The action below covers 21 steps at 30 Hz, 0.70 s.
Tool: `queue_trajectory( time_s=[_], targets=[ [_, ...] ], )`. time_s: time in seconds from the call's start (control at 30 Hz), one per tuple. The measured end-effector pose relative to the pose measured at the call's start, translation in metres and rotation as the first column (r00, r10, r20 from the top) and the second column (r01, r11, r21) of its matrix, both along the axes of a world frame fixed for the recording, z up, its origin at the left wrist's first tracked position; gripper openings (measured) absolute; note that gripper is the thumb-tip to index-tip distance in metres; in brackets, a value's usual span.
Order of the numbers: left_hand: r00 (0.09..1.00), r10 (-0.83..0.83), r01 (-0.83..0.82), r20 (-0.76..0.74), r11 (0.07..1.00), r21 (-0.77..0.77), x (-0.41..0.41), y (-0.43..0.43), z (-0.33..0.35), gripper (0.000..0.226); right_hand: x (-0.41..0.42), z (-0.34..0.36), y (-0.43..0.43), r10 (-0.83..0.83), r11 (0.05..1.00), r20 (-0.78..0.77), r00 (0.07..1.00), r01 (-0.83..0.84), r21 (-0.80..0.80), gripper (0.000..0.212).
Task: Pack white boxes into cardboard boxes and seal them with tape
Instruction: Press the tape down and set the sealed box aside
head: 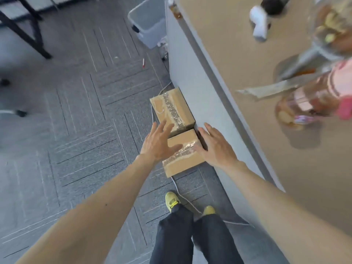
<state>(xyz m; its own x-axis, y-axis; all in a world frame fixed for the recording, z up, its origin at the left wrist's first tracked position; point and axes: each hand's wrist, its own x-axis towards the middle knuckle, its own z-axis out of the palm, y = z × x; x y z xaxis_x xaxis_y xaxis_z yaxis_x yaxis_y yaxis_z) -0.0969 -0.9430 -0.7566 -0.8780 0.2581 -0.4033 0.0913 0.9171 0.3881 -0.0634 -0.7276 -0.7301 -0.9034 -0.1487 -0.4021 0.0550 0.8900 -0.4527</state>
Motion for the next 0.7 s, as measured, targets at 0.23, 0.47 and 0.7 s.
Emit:
queue_trajectory(
  time_s=[0.23, 0.47, 0.7],
  targets=[
    [0.968, -0.179, 0.196, -0.178, 0.977, 0.083, 0.038, 0.084, 0.135, 0.084, 0.073, 0.138, 0.069, -0.131, 0.988, -0.165, 0.978, 0.142, 0.057, 0.066],
    [0.863, -0.427, 0.449, -0.269, 0.893, 0.023, 0.123, 0.202, 0.212, 0.087, 0.213, 0.207, 0.173, -0.311, 0.935, -0.3, 0.902, 0.347, 0.073, 0.068],
    [0.722, -0.628, 0.654, -0.291, 0.756, -0.011, 0.283, 0.336, 0.253, 0.08, 0.443, 0.246, 0.287, -0.585, 0.781, -0.31, 0.749, 0.624, 0.034, 0.066]
  ],
)
